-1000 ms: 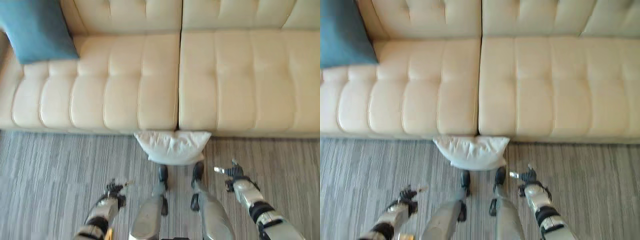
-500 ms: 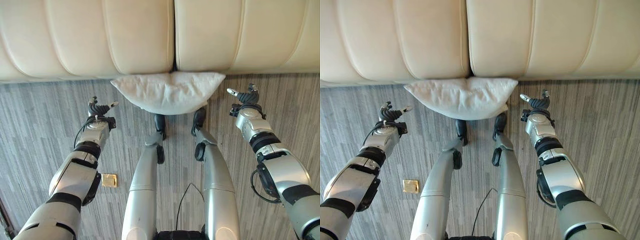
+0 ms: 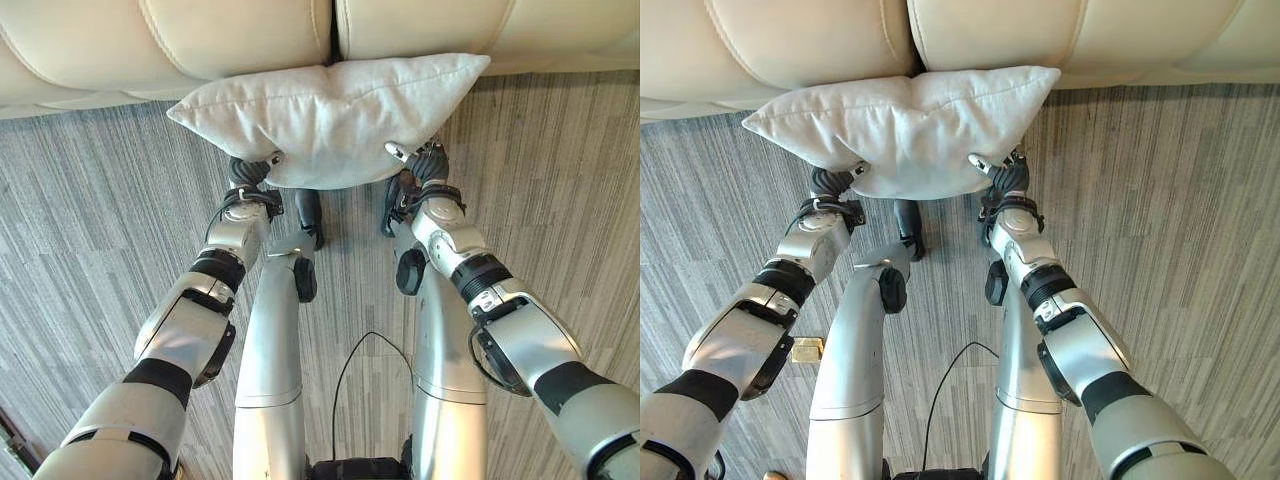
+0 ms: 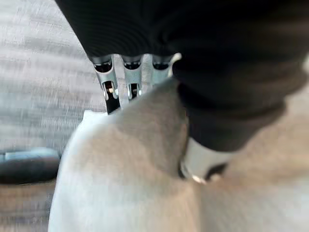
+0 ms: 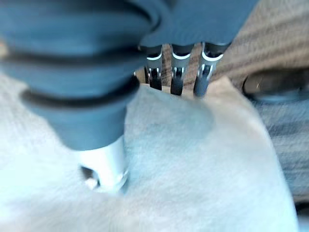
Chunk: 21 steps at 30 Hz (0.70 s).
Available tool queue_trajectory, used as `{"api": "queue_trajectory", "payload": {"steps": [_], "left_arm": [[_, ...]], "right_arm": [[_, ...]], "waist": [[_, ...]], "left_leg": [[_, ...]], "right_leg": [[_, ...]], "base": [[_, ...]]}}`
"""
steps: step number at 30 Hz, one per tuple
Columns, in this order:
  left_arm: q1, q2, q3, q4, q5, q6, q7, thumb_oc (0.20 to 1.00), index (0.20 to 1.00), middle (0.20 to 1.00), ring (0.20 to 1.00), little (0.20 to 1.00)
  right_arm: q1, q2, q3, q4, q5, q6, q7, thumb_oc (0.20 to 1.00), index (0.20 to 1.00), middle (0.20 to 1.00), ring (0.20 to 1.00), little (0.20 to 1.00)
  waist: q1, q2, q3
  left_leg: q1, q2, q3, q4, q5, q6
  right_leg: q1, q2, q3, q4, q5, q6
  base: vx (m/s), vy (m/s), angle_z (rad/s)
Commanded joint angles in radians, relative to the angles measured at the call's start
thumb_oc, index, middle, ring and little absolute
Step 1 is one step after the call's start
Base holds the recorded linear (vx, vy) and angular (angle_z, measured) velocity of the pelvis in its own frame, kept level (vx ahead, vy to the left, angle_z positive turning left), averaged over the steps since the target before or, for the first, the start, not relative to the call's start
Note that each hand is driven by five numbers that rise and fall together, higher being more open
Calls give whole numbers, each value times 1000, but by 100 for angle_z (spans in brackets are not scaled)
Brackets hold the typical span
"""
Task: Pick up all the scattered cushions and arrange them neatly on the sofa.
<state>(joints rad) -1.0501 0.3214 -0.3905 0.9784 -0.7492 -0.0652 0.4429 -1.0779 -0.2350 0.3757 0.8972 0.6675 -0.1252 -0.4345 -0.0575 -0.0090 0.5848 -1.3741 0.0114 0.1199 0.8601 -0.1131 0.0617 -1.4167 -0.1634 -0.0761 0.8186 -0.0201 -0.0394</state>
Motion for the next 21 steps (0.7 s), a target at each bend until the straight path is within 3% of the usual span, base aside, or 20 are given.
{"api": "queue_trajectory", "payload": {"steps": [1,5,10,15,21], "left_arm": [[51,-192,-24,-122,-114,-72,-85,200,200,200,200,200],[73,-228,-25,-179,-131,-89,-89,200,200,200,200,200],[144,-197,-39,-292,-17,-94,-78,200,200,200,200,200],[342,-98,-19,-499,204,-79,-65,200,200,200,200,200],[690,-70,64,-662,241,-54,-114,200,200,200,200,200]], "right_arm": [[28,63,-10,-87,-25,-91,22,200,200,200,200,200],[62,75,-45,-110,-6,-104,27,200,200,200,200,200],[164,65,-79,-181,-19,-111,38,200,200,200,200,200],[386,26,-86,-321,-108,-80,80,200,200,200,200,200],[680,-13,-81,-466,-268,-3,155,200,200,200,200,200]], "waist": [[0,12,-88],[0,11,-112],[4,18,-129],[9,14,-152],[20,-8,-226]], "left_leg": [[76,-25,-32,-13,-58,-62],[143,-27,-37,-86,-42,-67],[316,-21,-43,-261,1,-84],[592,-20,-48,-484,58,-103],[948,-6,-37,-722,108,-106]], "right_leg": [[59,2,71,61,-179,61],[124,6,66,-6,-158,69],[306,6,47,-182,-113,87],[593,20,5,-410,-55,111],[969,38,-30,-666,5,132]], "base": [[0,0,0],[-44,-23,6],[-47,-11,-6],[12,-19,-8],[118,-53,-12]]}}
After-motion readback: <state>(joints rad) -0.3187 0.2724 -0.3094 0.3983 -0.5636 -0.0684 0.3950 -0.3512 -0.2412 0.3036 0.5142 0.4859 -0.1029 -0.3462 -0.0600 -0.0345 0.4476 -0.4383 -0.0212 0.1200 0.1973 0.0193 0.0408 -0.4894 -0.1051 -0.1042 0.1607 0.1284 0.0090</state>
